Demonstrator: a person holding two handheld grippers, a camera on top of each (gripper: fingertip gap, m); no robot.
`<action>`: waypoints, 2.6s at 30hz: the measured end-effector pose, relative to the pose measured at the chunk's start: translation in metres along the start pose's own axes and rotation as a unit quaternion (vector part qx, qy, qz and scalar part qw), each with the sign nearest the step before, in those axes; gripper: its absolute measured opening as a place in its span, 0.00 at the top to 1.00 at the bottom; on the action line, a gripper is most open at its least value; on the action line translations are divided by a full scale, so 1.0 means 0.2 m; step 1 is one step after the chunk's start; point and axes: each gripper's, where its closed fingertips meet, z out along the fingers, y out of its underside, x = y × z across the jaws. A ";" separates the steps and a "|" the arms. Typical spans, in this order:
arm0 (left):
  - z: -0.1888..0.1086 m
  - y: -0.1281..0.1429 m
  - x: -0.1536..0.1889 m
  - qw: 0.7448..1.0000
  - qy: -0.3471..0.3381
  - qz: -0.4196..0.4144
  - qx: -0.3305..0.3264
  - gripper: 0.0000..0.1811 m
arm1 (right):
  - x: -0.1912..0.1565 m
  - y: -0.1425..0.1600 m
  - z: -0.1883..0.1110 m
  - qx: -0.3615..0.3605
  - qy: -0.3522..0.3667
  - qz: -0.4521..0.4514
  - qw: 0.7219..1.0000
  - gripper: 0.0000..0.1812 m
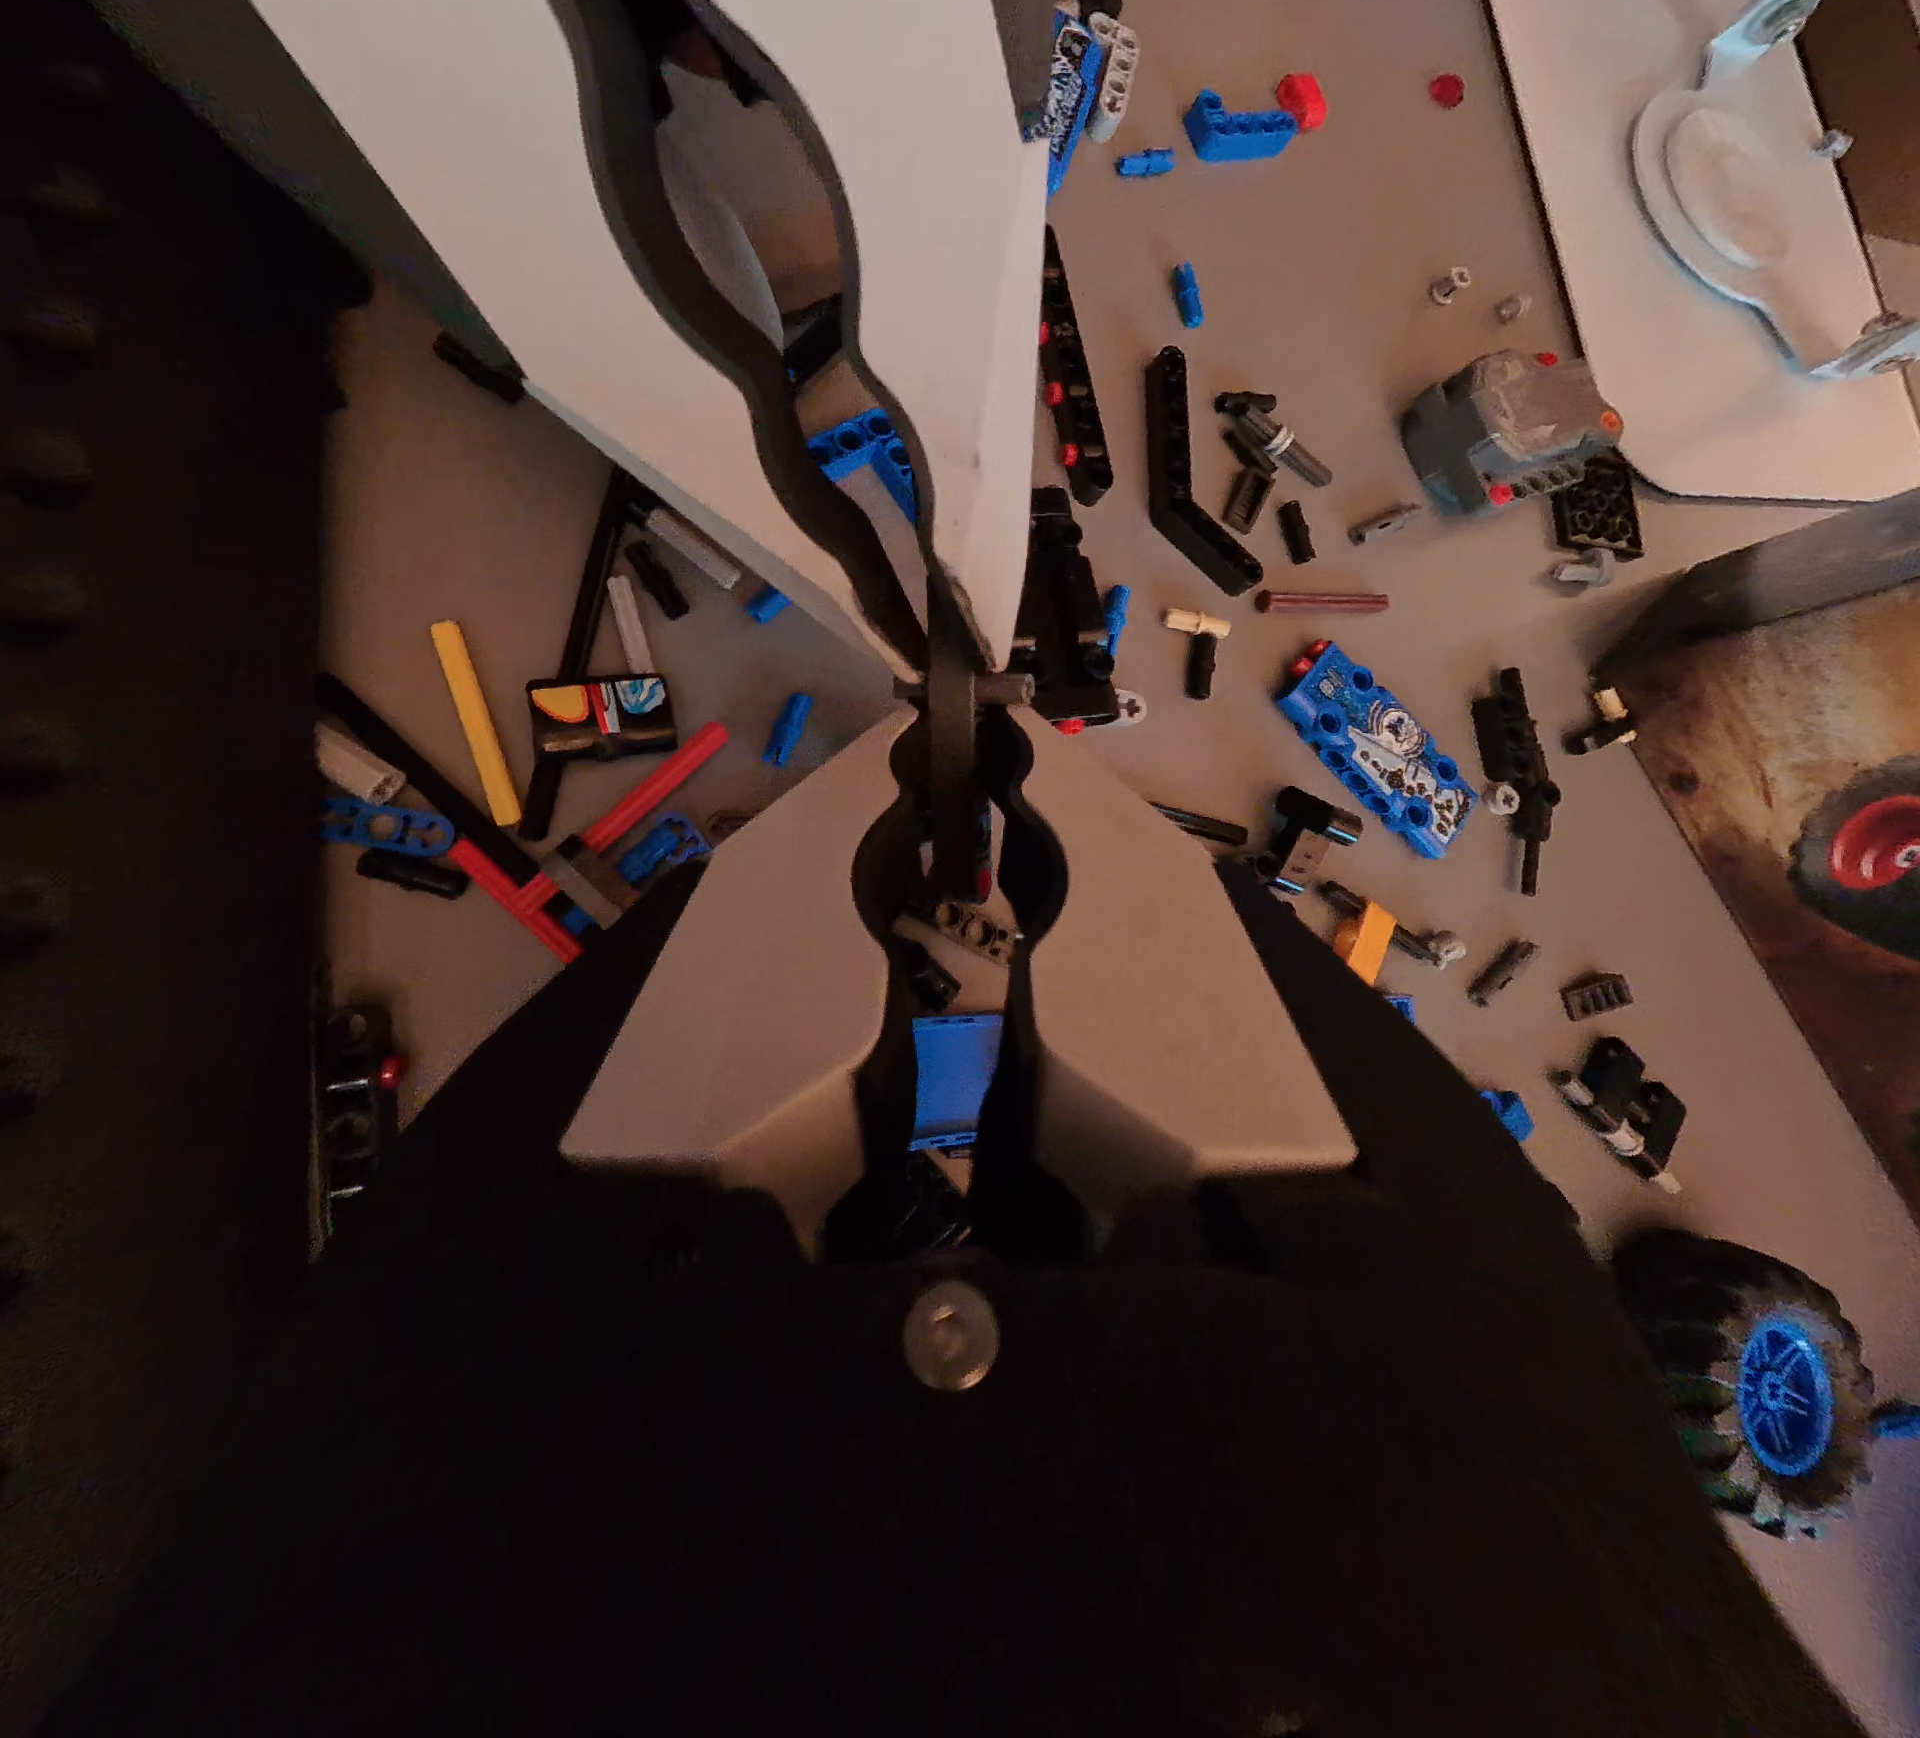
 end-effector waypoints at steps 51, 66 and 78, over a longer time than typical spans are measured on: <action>0.08 0.34 -0.17 0.989 0.059 -0.083 -0.104 1.00 | 0.26 0.31 -0.38 0.025 0.075 0.138 0.987 0.87; 0.03 -0.07 0.24 0.982 0.186 -0.039 0.004 0.79 | -0.24 0.35 -0.39 -0.011 -0.072 0.094 0.993 0.91; 0.20 -0.12 0.26 0.987 0.156 -0.017 -0.018 0.99 | -0.15 0.28 -0.35 -0.012 -0.053 0.082 0.995 0.85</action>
